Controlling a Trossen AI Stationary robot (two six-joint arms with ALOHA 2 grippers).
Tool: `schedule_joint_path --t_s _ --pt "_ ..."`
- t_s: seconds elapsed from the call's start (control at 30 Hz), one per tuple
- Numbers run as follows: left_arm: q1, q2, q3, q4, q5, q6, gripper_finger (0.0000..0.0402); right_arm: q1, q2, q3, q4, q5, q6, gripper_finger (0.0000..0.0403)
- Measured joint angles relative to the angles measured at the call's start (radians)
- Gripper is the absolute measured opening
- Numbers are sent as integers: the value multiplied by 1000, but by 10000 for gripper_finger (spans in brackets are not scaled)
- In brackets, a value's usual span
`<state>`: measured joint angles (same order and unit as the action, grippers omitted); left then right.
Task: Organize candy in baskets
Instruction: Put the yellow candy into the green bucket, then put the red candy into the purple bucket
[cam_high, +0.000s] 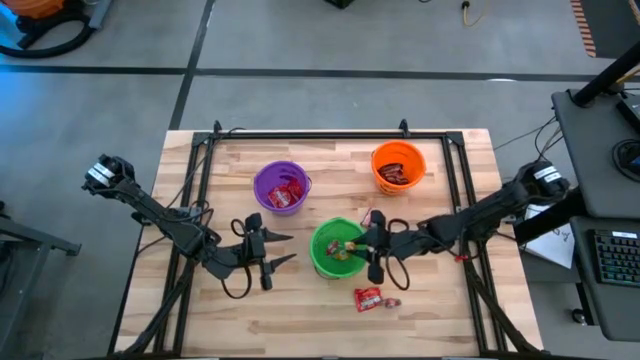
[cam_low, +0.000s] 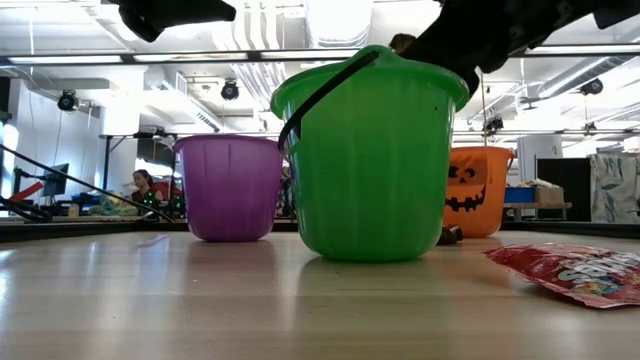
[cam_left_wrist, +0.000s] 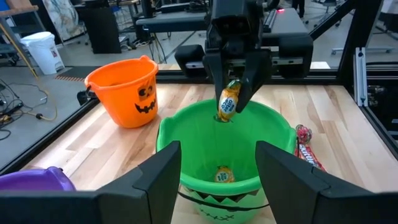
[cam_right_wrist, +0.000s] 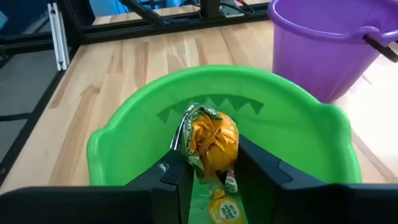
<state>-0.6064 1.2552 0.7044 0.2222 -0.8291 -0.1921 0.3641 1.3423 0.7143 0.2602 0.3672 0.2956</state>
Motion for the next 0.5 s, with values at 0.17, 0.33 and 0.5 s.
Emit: schedule_joint_path --t_s 0.17,0.33,0.5 --pt "0 0 0 2 0 0 190 0 7 0 10 0 0 118" --pt "0 0 0 2 0 0 190 0 2 0 9 1 -1 148" --pt "0 0 0 2 0 0 190 0 -12 0 7 25 -6 179"
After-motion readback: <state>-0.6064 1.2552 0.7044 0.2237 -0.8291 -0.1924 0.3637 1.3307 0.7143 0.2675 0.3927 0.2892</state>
